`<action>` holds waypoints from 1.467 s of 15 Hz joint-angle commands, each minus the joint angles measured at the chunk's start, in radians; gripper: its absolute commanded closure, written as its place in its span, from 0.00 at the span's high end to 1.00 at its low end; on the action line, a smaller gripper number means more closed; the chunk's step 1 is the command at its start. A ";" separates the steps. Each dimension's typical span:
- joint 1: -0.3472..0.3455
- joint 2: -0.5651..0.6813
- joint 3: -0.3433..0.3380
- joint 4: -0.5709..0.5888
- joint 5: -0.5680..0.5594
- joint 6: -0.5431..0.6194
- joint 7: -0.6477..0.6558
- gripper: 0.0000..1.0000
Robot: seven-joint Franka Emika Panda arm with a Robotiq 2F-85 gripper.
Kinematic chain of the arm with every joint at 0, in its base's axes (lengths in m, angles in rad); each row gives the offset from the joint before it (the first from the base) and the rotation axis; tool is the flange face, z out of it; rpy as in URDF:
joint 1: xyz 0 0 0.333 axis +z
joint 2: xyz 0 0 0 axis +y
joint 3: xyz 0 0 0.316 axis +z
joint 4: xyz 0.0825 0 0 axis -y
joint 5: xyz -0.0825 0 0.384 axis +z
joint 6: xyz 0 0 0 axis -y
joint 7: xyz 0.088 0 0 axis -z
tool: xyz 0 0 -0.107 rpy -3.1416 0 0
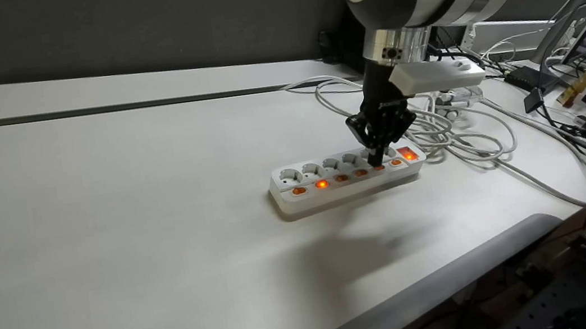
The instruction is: Turn on the second last switch to the right
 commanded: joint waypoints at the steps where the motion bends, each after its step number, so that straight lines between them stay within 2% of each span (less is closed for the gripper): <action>1: -0.005 -0.023 -0.007 -0.021 -0.028 0.025 0.008 0.00; 22: -0.004 0.024 -0.023 -0.011 -0.038 0.012 0.022 0.00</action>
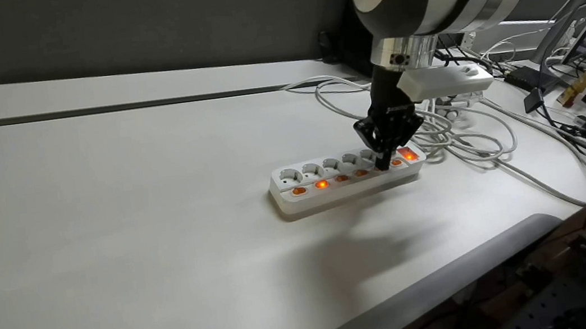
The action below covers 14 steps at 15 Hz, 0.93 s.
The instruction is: Turn on the second last switch to the right
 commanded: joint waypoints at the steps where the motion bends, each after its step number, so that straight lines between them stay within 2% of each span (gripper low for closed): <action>1: 0.000 0.019 -0.004 0.005 -0.026 -0.007 0.023 0.00; 6: 0.009 0.038 -0.008 0.004 -0.047 0.003 0.039 0.00; 11: 0.069 0.064 -0.039 -0.038 -0.147 0.079 0.140 0.00; 14: 0.074 0.070 -0.036 -0.022 -0.134 0.012 0.189 0.00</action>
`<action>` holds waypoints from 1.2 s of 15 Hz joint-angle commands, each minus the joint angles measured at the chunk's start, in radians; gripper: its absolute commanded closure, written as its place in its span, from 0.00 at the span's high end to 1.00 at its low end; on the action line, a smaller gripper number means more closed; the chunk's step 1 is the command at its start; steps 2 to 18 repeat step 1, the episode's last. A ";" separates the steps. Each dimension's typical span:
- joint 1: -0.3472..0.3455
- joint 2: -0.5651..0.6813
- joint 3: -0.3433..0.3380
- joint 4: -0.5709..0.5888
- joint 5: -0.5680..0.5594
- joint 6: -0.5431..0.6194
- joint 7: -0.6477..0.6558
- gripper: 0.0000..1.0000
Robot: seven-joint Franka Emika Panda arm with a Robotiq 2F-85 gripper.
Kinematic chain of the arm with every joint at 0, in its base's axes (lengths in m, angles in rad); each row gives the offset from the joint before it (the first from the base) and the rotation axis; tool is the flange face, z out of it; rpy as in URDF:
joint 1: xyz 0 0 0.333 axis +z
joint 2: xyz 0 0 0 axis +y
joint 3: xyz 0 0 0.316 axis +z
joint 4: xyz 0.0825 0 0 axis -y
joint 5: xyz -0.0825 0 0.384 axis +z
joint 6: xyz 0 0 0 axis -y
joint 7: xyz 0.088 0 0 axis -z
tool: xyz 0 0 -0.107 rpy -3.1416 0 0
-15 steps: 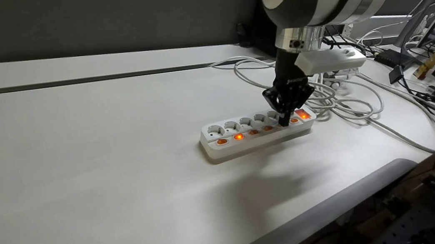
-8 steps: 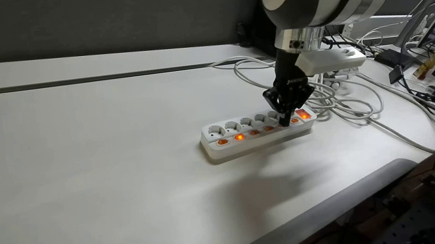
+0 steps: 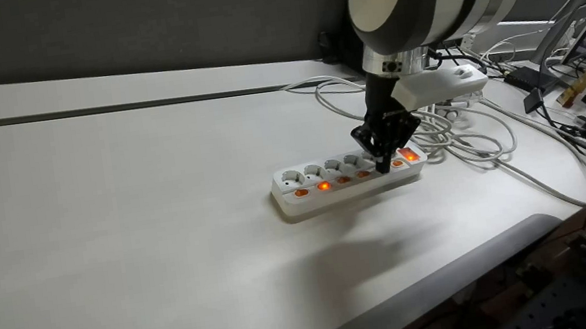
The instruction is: Turn on the second last switch to the right
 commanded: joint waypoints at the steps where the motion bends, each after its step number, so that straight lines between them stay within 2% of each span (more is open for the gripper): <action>1: 0.006 0.065 -0.004 0.001 0.011 -0.032 0.071 0.00; 18: 0.006 0.065 -0.004 0.001 0.011 -0.032 0.071 0.00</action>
